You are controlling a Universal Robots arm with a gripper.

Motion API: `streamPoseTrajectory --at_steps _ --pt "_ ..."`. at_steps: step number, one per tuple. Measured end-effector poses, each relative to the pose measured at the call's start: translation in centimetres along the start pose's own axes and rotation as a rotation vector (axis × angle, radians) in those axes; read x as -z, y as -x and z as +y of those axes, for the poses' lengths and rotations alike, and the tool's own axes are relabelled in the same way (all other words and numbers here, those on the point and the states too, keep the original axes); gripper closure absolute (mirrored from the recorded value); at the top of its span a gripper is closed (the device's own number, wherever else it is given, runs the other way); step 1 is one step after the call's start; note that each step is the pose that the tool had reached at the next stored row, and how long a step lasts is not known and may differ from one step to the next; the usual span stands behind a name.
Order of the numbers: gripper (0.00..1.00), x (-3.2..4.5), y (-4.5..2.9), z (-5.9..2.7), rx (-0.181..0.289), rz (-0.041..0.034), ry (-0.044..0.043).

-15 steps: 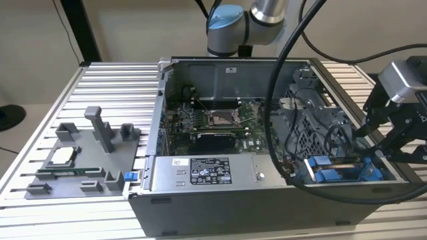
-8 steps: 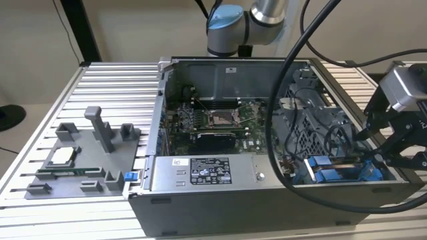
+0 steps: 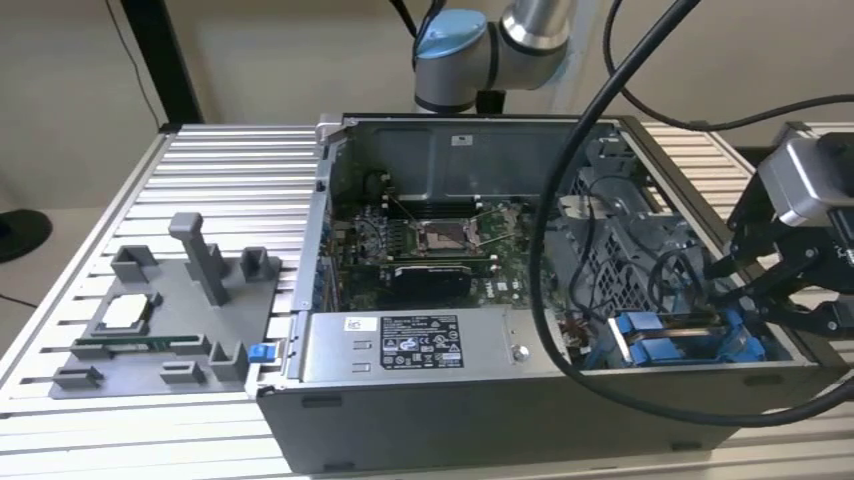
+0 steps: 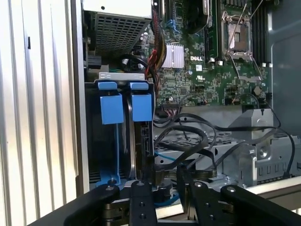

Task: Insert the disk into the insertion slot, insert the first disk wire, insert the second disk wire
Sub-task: 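Insert the second disk wire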

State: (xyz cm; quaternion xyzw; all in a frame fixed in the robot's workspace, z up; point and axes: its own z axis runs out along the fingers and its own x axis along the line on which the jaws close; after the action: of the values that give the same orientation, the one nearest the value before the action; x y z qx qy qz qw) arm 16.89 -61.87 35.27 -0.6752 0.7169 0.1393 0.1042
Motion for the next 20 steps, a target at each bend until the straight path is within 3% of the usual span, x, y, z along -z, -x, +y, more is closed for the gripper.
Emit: streamPoseTrajectory --at_steps 2,5,10,18,19,20 --pt "0.00 0.11 -0.28 -0.02 -0.001 -0.0075 0.0040" --pt "0.00 0.26 -0.72 -0.11 -0.004 -0.0113 0.0110" --pt "0.00 0.30 -0.91 -0.18 -0.005 -0.0120 0.0151" --pt "0.00 -0.30 -1.13 -0.22 -0.005 -0.0118 0.0152" --pt "1.00 -0.31 -1.14 -0.23 -0.005 -0.0118 0.0152" --pt "1.00 -0.32 -1.14 -0.23 -0.005 -0.0118 0.0152"
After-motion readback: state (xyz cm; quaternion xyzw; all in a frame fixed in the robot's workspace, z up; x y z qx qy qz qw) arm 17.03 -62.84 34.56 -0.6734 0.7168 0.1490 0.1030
